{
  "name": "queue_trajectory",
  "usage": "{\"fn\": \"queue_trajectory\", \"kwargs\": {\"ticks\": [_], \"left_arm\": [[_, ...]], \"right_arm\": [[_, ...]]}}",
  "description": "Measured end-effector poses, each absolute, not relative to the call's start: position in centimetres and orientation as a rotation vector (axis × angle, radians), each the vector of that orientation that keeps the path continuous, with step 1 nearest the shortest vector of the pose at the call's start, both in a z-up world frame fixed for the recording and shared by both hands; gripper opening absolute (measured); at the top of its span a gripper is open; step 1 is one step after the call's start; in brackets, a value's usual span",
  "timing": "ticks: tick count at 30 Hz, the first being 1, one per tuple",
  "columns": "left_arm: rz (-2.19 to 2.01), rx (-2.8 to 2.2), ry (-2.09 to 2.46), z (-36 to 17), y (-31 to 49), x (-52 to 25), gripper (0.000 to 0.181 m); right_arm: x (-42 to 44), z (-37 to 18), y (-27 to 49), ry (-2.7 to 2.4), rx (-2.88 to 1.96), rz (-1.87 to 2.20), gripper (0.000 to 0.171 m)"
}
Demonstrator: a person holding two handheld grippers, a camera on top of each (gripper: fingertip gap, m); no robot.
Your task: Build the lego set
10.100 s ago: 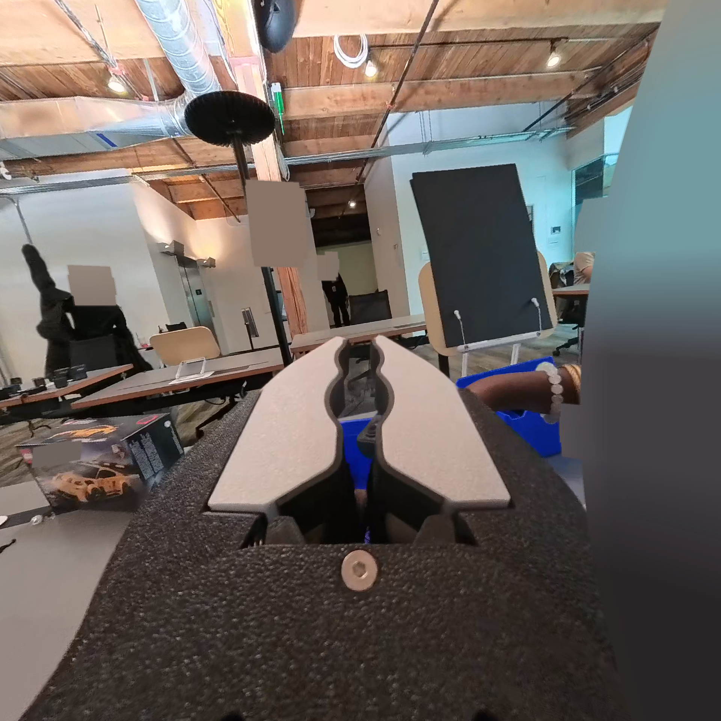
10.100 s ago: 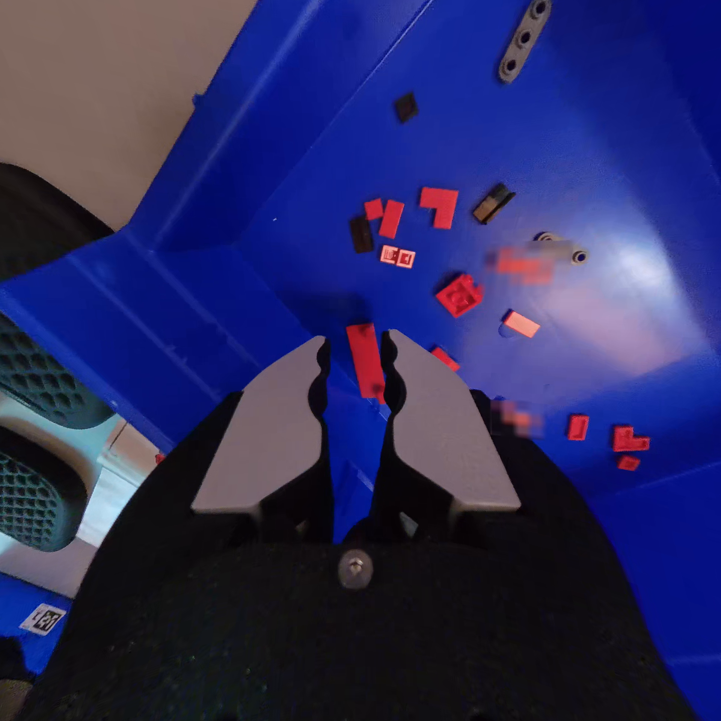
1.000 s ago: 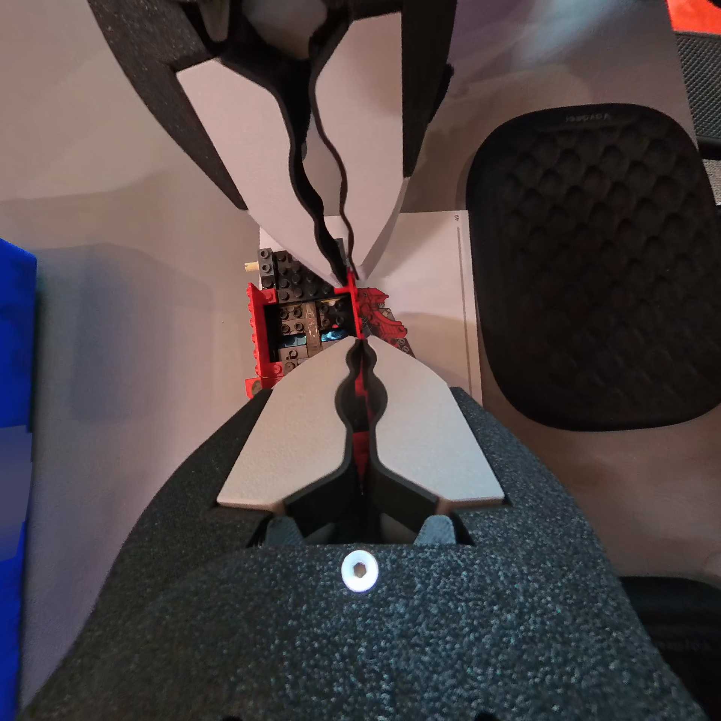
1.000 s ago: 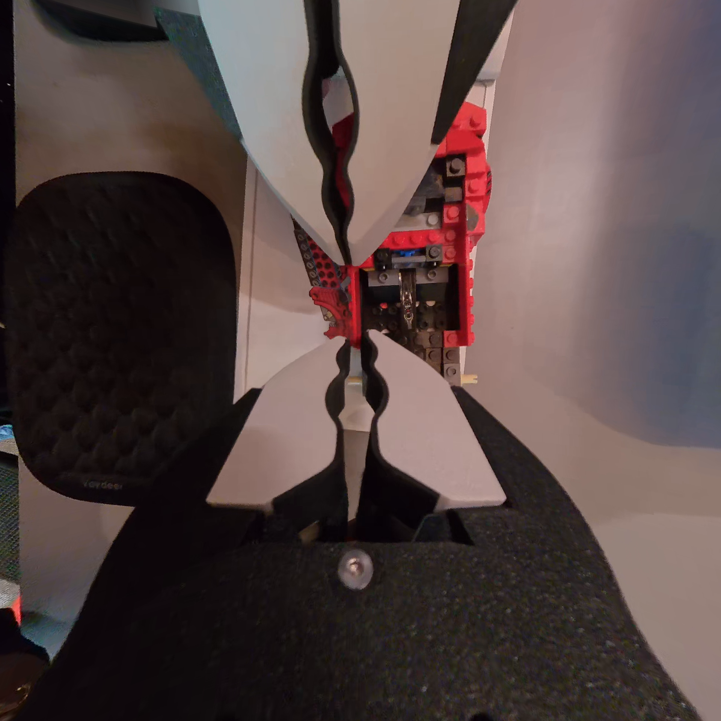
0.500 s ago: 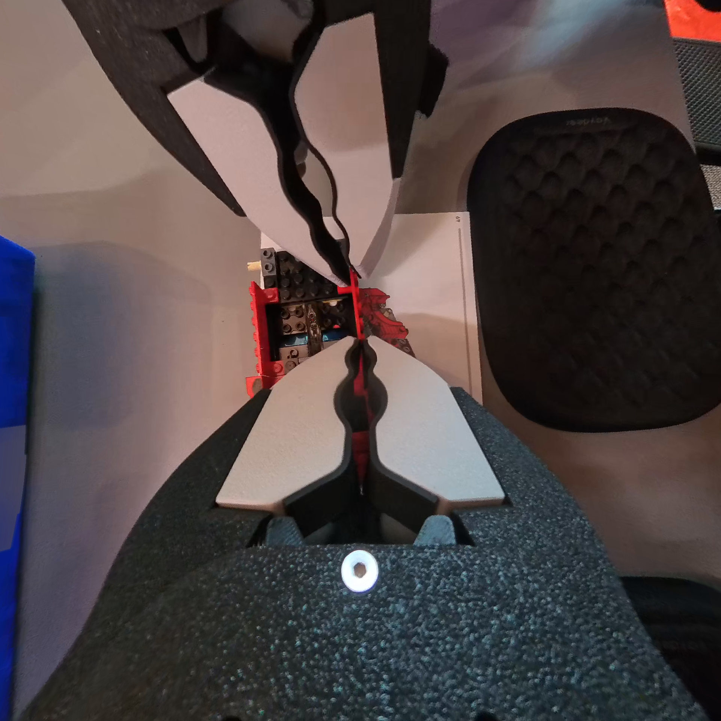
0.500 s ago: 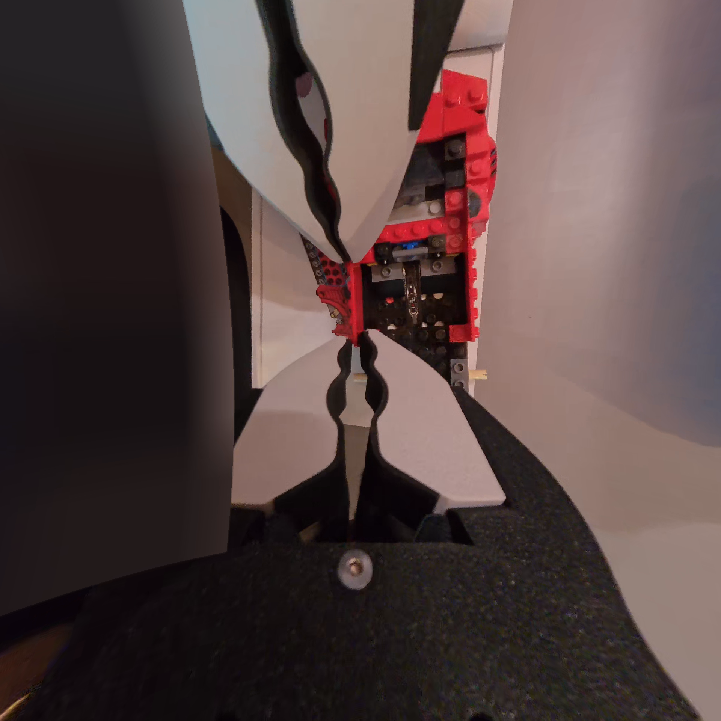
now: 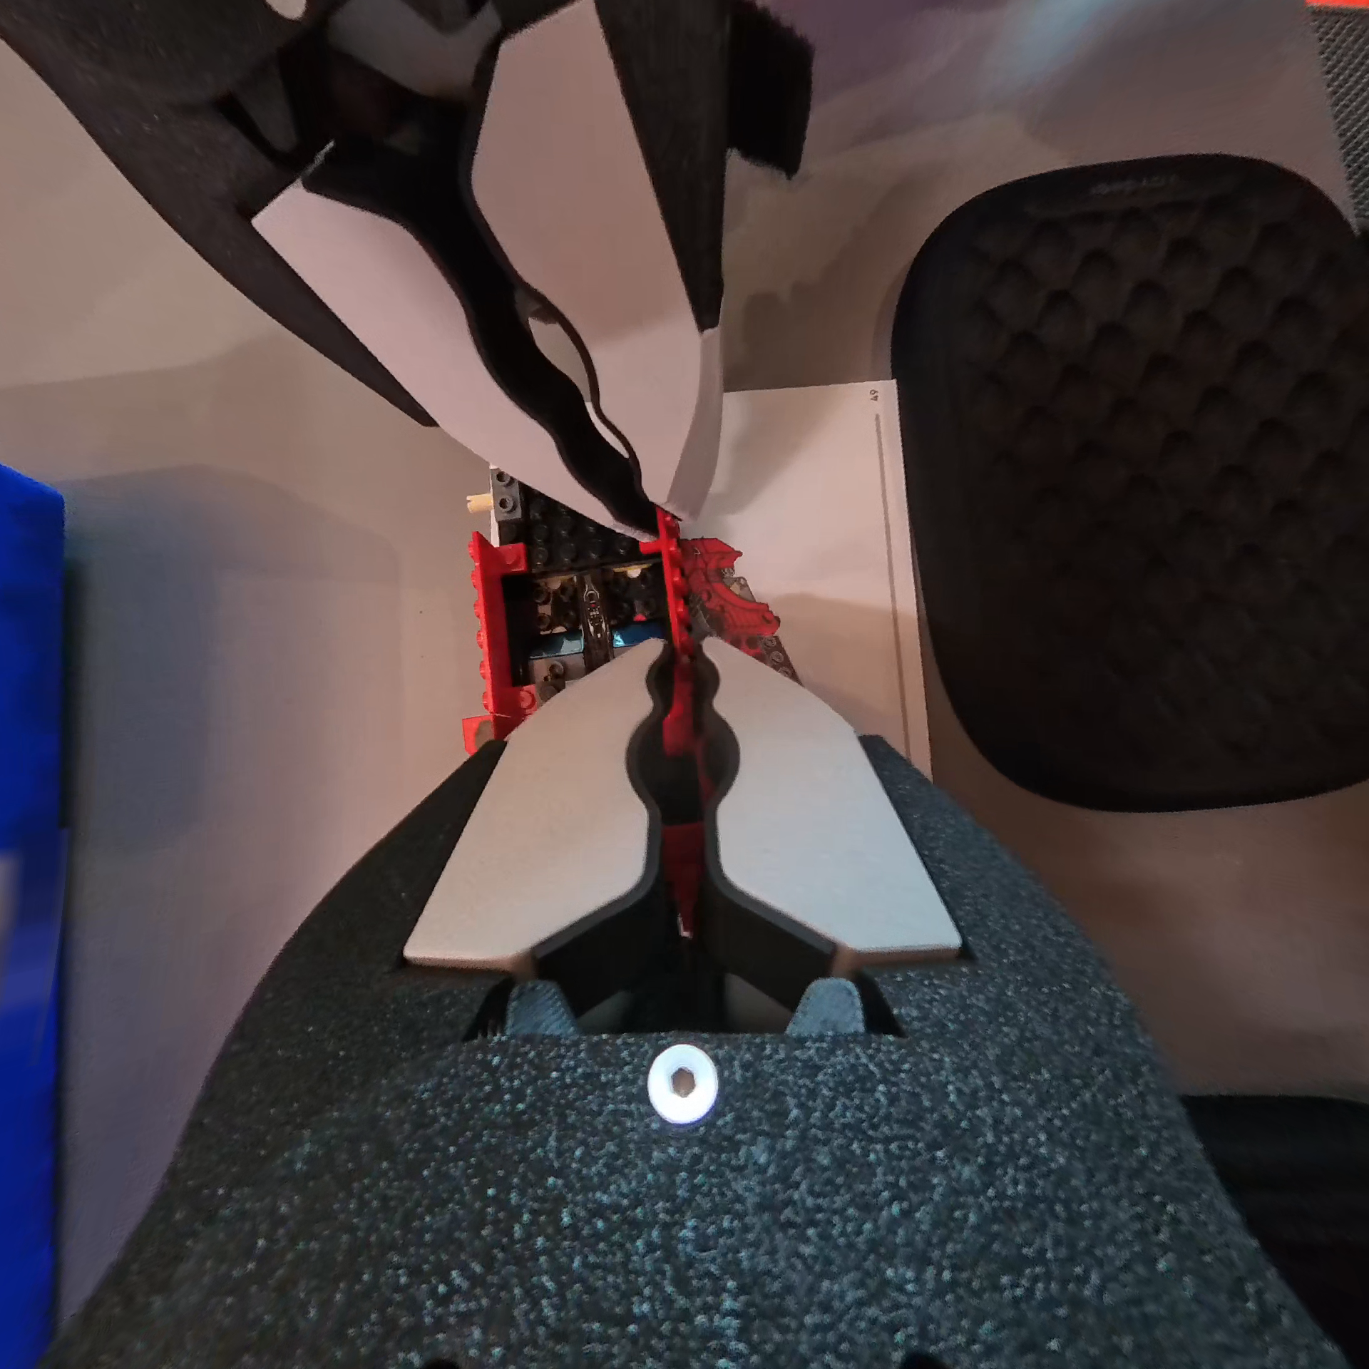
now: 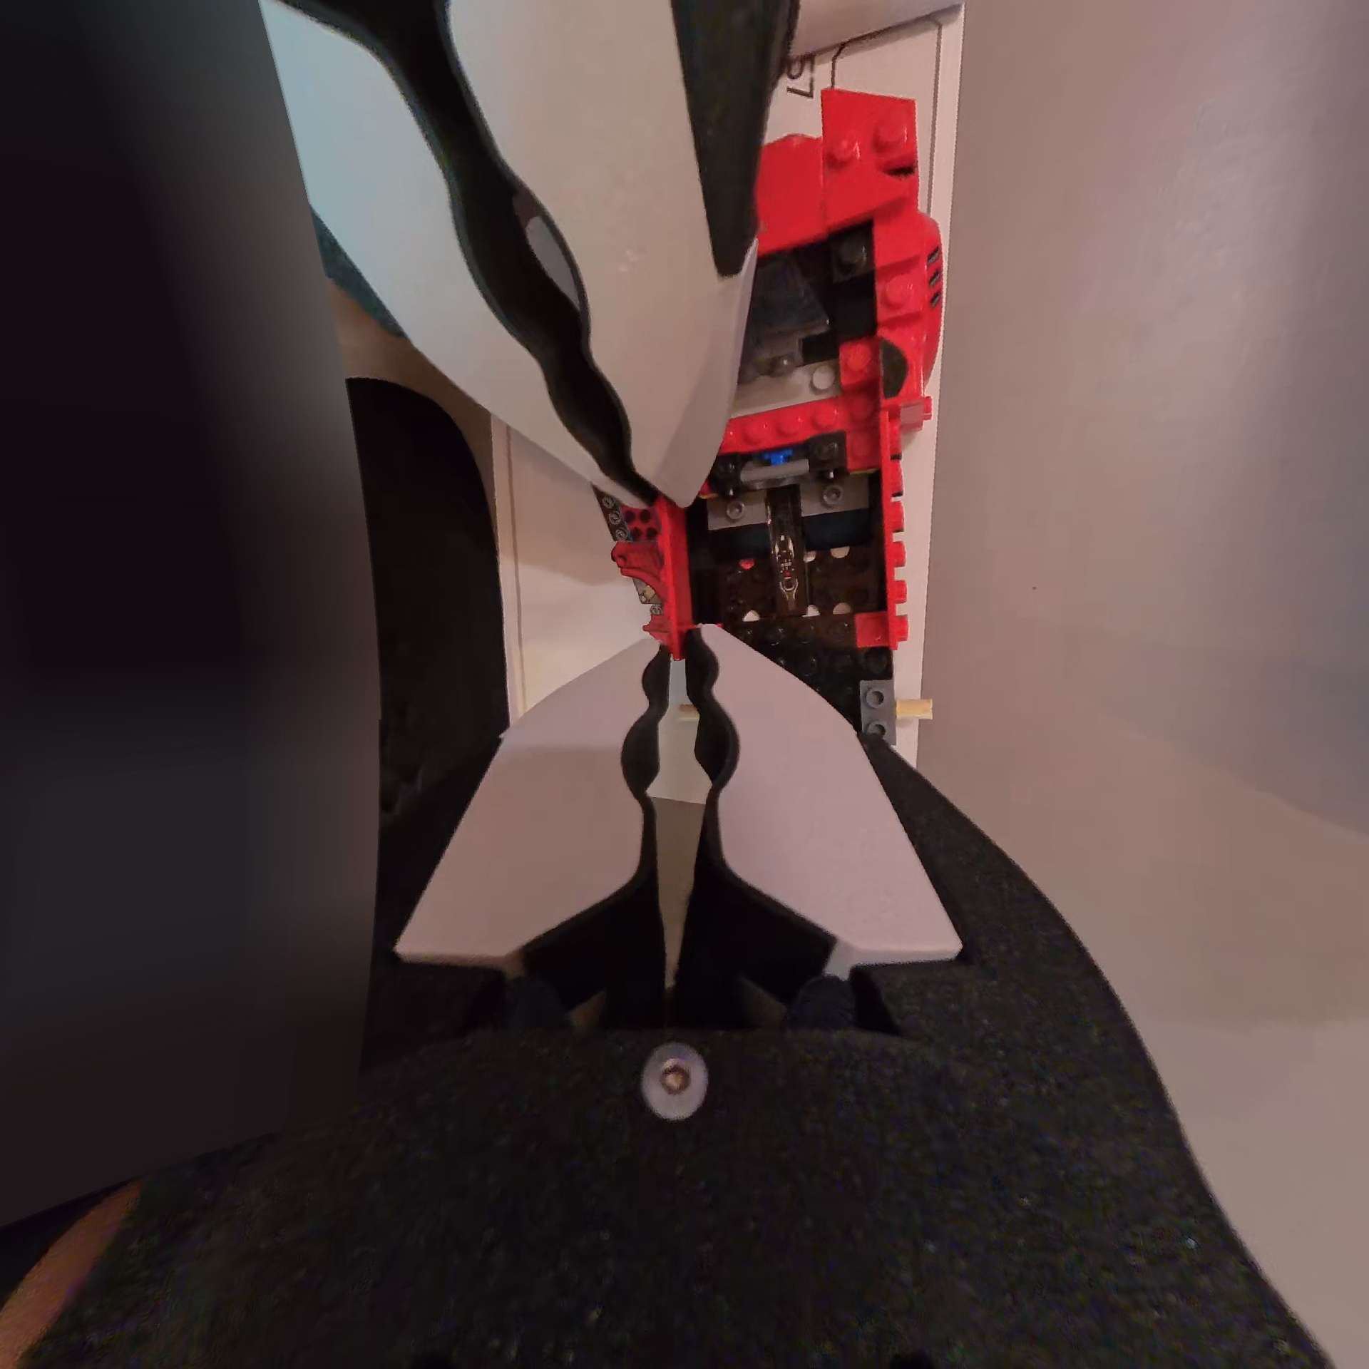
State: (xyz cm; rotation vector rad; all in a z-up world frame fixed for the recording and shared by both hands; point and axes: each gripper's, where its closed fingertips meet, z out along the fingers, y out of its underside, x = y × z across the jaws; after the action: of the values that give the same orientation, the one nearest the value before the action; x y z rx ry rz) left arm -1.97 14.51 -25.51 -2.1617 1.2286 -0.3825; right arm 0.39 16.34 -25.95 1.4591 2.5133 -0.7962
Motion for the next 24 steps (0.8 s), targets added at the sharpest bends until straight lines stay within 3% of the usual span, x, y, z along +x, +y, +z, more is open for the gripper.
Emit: {"fn": "queue_trajectory", "kwargs": {"ticks": [24], "left_arm": [[-0.518, -2.206, 1.198, -25.71, 14.44, -1.98, 0.003]], "right_arm": [[0.42, -25.98, 16.25, 2.244, 1.593, -0.727, 0.005]]}}
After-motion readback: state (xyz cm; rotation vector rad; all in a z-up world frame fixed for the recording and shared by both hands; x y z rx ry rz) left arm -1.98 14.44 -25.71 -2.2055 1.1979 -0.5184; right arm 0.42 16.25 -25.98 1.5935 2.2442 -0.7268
